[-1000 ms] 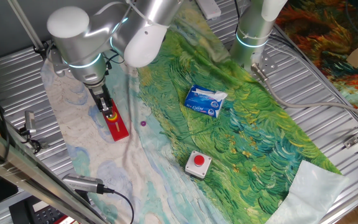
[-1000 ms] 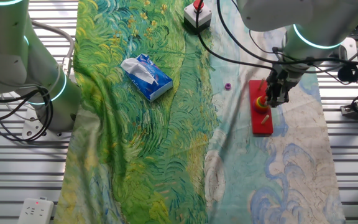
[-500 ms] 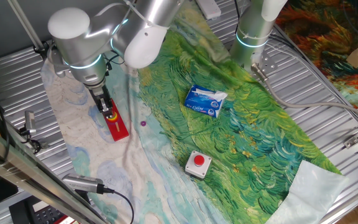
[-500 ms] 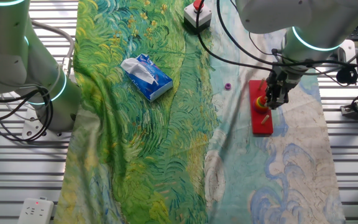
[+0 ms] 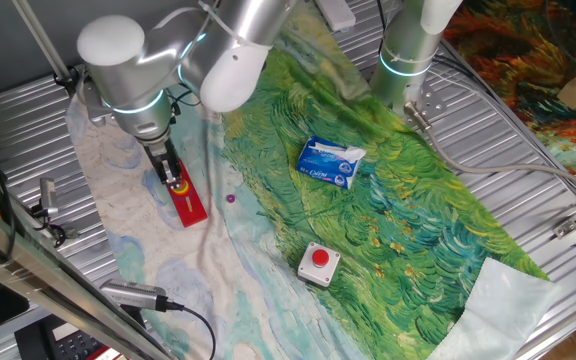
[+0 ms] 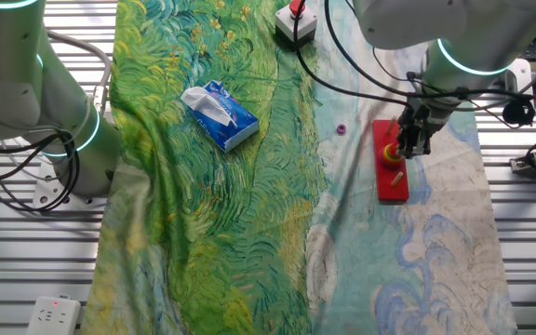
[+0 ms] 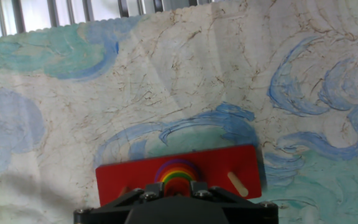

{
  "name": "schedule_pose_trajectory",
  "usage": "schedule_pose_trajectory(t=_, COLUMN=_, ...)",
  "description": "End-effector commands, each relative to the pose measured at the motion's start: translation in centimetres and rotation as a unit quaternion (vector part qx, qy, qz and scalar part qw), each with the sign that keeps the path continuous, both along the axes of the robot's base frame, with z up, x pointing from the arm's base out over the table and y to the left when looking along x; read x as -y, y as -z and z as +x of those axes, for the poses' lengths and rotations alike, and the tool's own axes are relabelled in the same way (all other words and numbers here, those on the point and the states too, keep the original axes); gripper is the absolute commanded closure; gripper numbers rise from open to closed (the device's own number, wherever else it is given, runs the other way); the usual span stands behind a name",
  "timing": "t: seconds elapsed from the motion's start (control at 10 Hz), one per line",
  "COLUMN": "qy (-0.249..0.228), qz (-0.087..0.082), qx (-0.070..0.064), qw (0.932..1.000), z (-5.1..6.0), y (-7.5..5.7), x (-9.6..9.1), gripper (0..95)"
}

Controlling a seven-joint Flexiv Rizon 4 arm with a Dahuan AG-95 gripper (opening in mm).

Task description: Take out one Hanoi block and throw it aside

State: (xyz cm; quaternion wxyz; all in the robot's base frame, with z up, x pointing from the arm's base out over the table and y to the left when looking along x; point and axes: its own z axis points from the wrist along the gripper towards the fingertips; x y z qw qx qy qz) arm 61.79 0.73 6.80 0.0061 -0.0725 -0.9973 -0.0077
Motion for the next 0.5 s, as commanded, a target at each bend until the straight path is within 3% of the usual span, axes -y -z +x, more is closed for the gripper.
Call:
schedule_pose_trajectory(t=0.1, qy=-0.001, qz=-0.001, qx=0.0, qw=1.0, z=-0.05, y=0.04, x=0.0, gripper=76.0)
schedule_pose_trajectory(t=0.5, qy=-0.003, qz=-0.001, qx=0.0, qw=1.0, z=-0.05, y=0.07, x=0.0, gripper=76.0)
